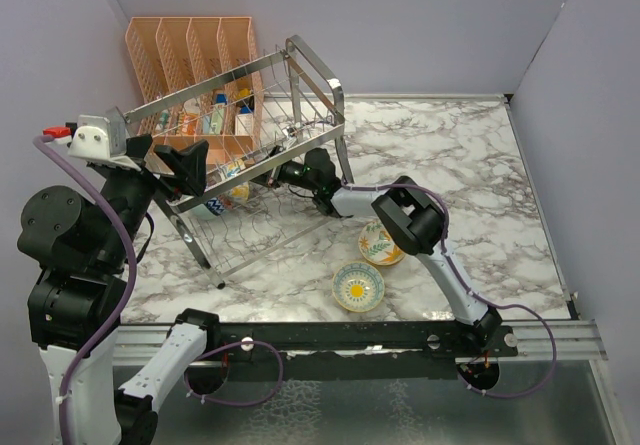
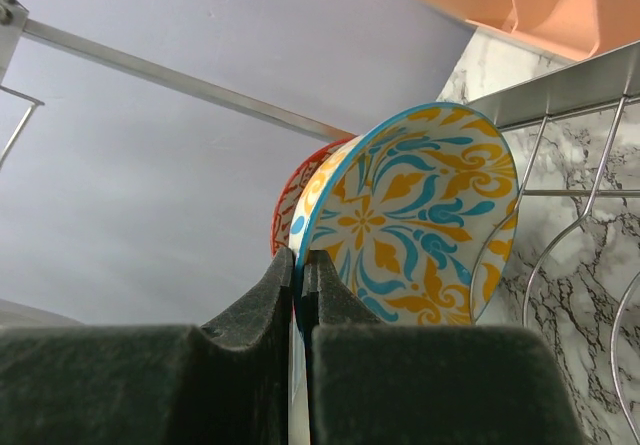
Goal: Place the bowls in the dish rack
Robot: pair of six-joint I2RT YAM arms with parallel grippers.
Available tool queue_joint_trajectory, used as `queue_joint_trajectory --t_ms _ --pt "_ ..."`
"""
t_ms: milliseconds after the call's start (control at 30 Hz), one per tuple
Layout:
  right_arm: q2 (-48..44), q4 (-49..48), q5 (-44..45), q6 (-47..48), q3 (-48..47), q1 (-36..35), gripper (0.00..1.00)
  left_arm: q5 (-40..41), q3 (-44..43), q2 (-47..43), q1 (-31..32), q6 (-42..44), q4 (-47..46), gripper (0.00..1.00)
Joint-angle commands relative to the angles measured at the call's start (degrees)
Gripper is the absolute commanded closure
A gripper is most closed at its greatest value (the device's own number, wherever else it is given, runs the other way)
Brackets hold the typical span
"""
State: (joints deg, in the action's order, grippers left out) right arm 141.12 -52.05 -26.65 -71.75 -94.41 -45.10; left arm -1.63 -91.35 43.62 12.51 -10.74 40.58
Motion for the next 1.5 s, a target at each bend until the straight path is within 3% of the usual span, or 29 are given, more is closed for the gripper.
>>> queue_joint_trajectory --t_ms 0,933,1200,1467 --pt "-2.59 4.63 0.3 5.83 0.14 1.07 0.99 0.68 0.43 -0.72 0.31 0.19 -0.62 0.01" --pt "-3.31 7.34 -9.42 10.92 -7.58 -0.24 0.63 0.66 -0.22 -0.72 0.32 0.2 -0.66 0.01" --pt "-5.02 5.35 -11.55 10.07 -7.33 -0.5 0.61 0.96 -0.41 -0.69 0.28 0.37 -0.33 0.01" --pt "-9.69 -0.37 -12.93 7.06 -0.29 -3.16 0.6 1.17 -0.32 -0.42 0.31 0.41 -0.76 0.01"
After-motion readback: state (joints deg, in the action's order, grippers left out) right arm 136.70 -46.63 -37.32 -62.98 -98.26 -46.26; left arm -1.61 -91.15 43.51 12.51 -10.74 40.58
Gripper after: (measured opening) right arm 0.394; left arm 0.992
